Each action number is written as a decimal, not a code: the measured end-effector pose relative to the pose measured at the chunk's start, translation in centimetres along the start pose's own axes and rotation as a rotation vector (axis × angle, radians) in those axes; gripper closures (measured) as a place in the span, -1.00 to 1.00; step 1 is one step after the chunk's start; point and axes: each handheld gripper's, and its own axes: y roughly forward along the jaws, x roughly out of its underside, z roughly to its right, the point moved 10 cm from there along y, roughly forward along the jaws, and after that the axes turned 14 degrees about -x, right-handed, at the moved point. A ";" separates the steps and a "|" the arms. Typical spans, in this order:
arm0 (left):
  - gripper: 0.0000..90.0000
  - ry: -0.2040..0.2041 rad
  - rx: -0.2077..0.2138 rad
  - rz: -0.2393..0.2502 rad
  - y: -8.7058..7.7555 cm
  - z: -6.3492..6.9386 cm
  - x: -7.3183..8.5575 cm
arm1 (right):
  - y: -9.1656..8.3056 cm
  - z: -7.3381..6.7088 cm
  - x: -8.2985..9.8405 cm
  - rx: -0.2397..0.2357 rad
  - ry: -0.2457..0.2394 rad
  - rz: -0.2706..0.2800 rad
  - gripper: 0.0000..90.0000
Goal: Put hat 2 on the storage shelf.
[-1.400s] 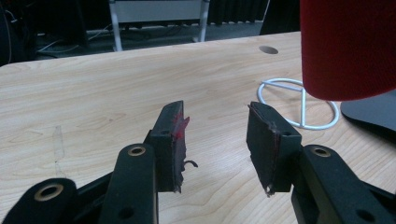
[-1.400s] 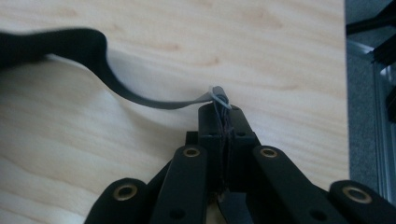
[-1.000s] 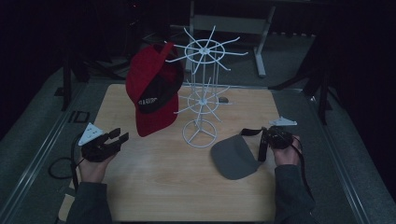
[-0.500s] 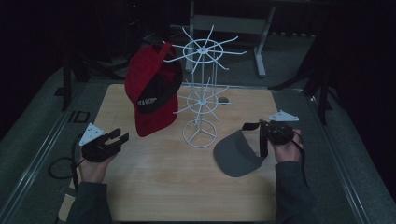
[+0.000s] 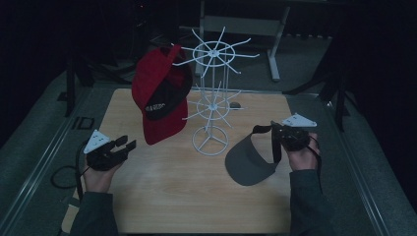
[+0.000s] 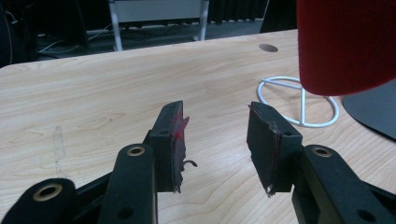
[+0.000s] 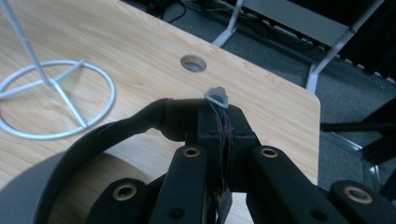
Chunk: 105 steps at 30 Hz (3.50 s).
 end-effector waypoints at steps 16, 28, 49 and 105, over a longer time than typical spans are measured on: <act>0.27 0.000 -0.002 -0.001 0.0 -0.1 0.0 | -1.8 -1.6 -2.3 -0.064 -0.002 0.096 0.95; 0.27 -0.004 -0.004 -0.006 0.1 -0.2 0.2 | -2.7 -2.4 -3.6 -0.084 -0.002 0.142 0.95; 0.27 -0.005 -0.006 -0.014 0.3 -0.3 0.5 | -4.6 -3.5 -5.7 -0.135 -0.010 0.228 0.95; 0.27 -0.005 -0.003 -0.012 0.3 -0.1 0.4 | -6.3 -4.6 -9.3 -0.237 -0.028 0.319 0.95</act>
